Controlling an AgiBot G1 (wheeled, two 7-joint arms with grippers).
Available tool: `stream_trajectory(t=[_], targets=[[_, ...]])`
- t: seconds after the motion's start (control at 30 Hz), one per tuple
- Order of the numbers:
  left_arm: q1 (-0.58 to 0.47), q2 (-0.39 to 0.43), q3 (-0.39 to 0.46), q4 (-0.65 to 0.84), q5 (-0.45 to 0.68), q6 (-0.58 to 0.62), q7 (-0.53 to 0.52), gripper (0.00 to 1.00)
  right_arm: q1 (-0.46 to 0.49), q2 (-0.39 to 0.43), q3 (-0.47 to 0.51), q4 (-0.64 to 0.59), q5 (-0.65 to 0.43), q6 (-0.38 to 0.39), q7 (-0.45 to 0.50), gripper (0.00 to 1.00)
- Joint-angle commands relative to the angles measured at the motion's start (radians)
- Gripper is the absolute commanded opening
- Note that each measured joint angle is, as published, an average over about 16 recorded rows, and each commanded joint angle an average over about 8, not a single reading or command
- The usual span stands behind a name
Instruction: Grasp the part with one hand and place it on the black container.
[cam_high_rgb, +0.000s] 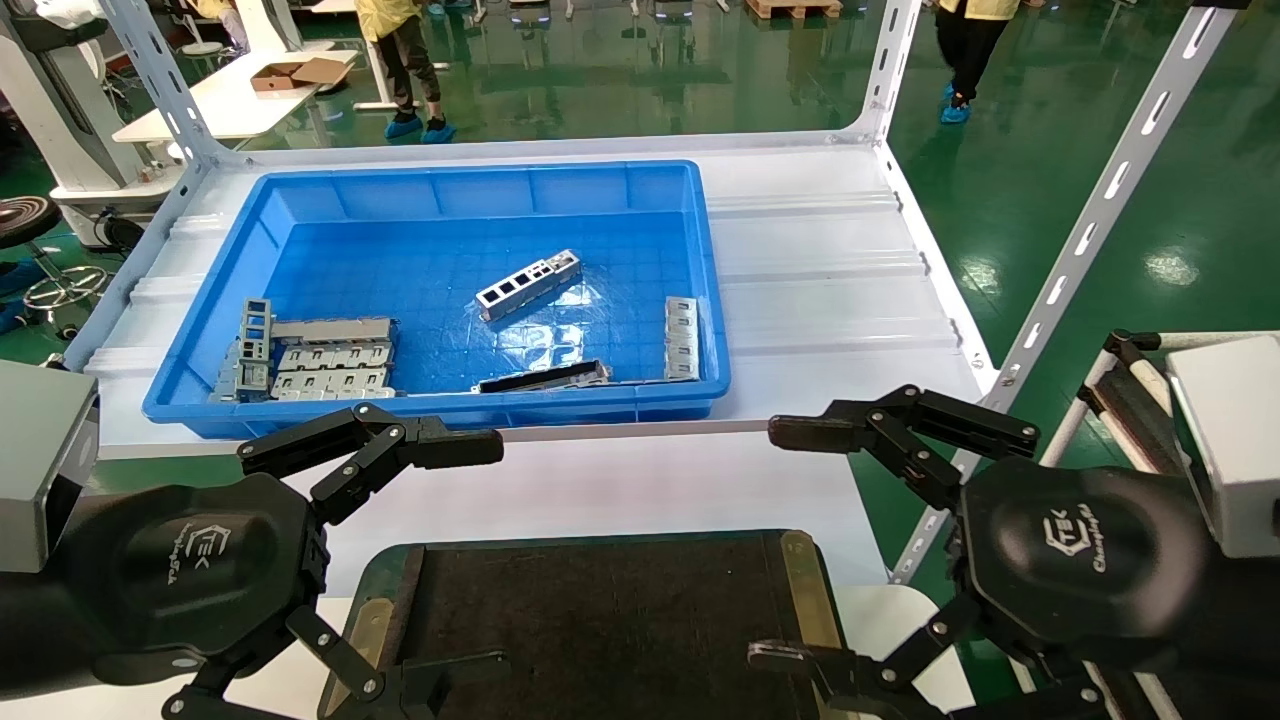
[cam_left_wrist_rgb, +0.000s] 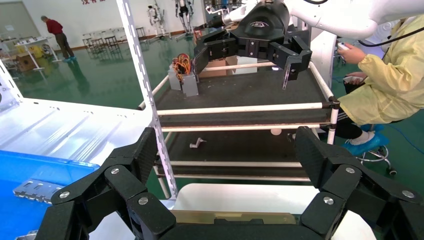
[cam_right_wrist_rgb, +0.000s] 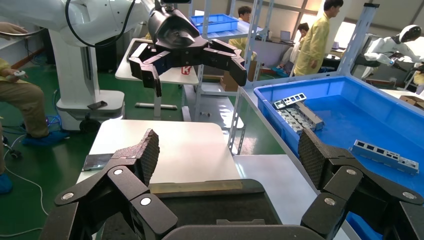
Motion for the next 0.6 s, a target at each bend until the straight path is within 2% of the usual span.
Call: stream_trajectory(t=[0.03, 0.6], targets=[[0.000, 0.000, 0.000, 0.000, 0.000, 0.000, 0.000, 1.00, 0.000, 0.000, 0.000, 0.000, 0.000, 0.000, 0.000, 1.00], [0.000, 0.000, 0.000, 0.000, 0.000, 0.000, 0.000, 1.00, 0.000, 0.000, 0.000, 0.000, 0.000, 0.000, 0.000, 1.00]])
